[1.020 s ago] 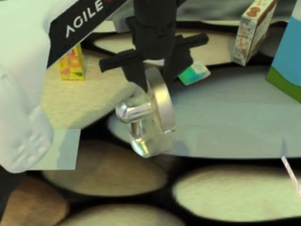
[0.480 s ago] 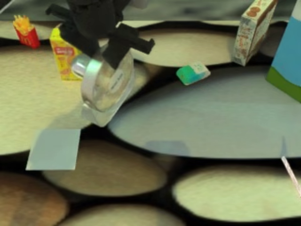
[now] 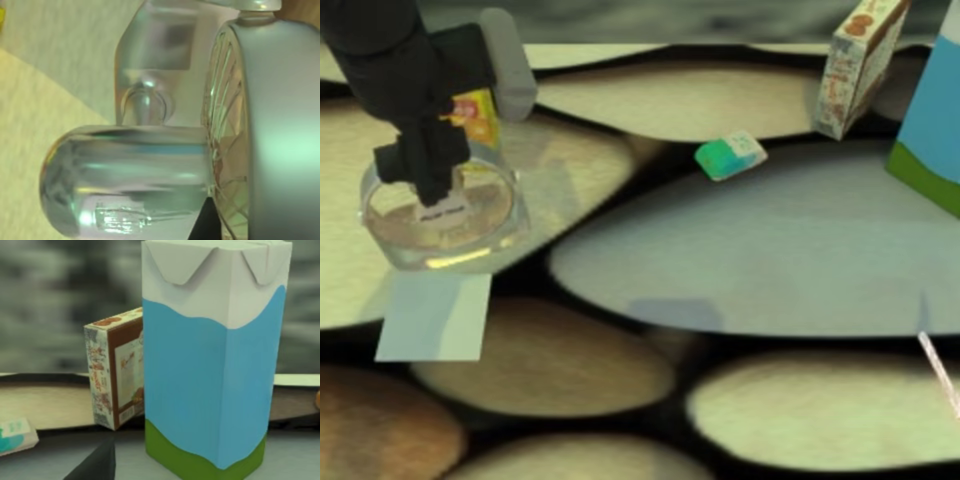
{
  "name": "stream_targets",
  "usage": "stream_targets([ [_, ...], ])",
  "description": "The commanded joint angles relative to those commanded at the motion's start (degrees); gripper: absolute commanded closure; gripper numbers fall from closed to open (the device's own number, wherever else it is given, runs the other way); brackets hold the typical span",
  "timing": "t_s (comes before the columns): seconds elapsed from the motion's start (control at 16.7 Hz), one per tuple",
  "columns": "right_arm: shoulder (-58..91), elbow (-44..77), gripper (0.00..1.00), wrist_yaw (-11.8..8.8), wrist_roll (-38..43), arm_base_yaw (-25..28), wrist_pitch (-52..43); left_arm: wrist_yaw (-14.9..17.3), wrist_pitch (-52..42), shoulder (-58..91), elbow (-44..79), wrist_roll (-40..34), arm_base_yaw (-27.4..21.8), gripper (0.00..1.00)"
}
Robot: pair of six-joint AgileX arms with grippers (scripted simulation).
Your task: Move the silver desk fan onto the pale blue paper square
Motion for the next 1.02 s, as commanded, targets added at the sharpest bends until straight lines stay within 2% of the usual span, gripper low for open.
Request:
stream_targets([
  [0.18, 0.0, 0.0, 0.00, 0.0, 0.0, 0.0, 0.0, 0.1, 1.0, -2.8, -7.0, 12.7, 3.2, 1.00],
  [0.36, 0.0, 0.0, 0.00, 0.0, 0.0, 0.0, 0.0, 0.1, 1.4, -4.3, -11.7, 20.0, 5.2, 1.00],
  [0.84, 0.0, 0.0, 0.00, 0.0, 0.0, 0.0, 0.0, 0.0, 1.6, -4.4, -13.1, 21.9, 5.5, 1.00],
  [1.02, 0.0, 0.0, 0.00, 0.0, 0.0, 0.0, 0.0, 0.1, 5.7, -4.1, -16.5, 22.0, 6.0, 1.00],
])
